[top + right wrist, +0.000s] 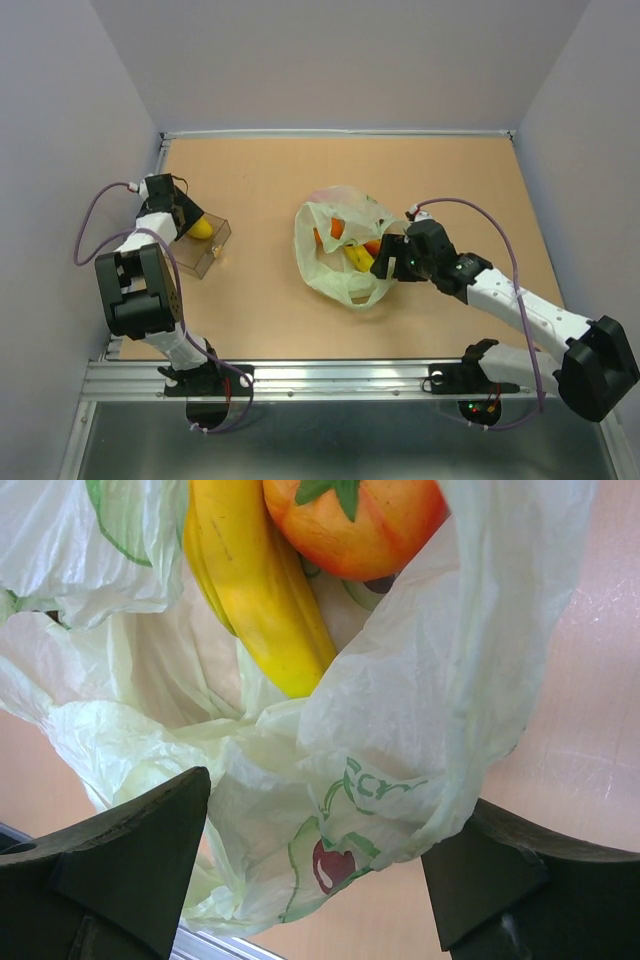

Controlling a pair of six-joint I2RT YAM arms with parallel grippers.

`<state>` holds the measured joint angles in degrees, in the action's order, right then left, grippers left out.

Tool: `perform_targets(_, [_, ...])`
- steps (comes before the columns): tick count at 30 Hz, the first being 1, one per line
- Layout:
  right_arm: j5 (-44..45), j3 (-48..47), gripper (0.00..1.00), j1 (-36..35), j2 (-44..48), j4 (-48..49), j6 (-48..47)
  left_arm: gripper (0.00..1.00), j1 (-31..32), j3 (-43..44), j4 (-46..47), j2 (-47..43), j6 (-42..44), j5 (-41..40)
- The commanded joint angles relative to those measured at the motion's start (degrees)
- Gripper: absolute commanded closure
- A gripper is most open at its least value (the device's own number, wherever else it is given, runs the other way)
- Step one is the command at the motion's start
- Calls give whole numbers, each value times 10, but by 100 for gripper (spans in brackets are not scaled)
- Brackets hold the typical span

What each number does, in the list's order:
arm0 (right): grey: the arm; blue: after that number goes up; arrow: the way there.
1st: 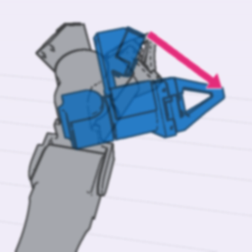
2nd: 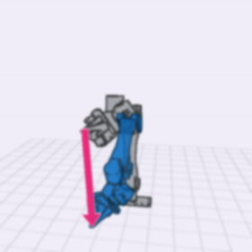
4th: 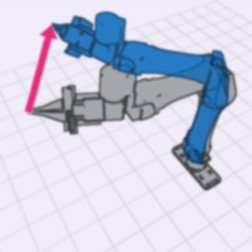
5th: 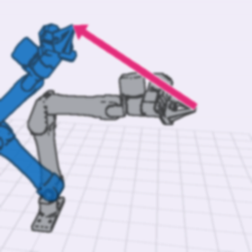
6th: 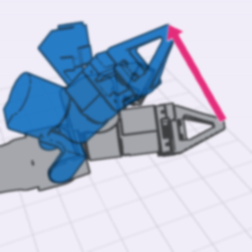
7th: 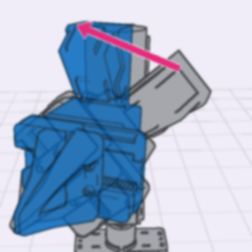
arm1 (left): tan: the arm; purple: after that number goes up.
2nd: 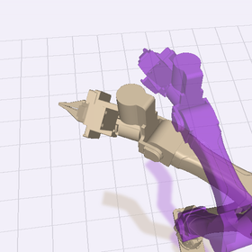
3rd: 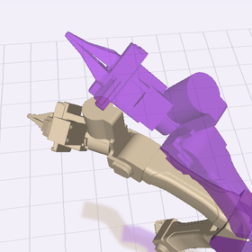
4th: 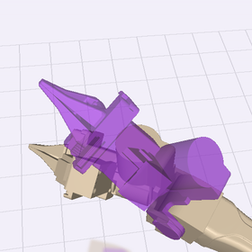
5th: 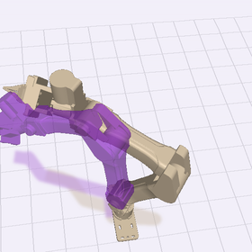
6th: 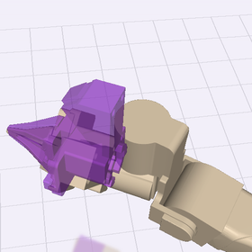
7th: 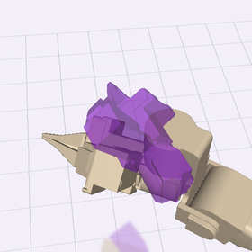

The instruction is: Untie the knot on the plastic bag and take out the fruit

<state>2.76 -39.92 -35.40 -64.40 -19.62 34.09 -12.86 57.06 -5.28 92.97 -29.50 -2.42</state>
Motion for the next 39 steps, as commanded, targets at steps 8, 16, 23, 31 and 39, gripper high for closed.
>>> perform_targets(8, [12,-15,13,-6,34,-8,3,11,-1,-37,12,-106,1,37])
perform_targets(16, [30,-54,11,-6,40,-32,-29,5,22,-54,-27,-222,2,61])
perform_targets(23, [52,-144,4,-6,51,-96,-117,4,221,-56,-98,-349,-13,29])
perform_targets(31, [49,-243,2,-7,-8,-114,-265,4,468,-82,-98,-420,-88,-21])
perform_targets(39, [-99,-322,0,-6,-101,-111,-409,4,596,-86,-76,-380,-123,-73])
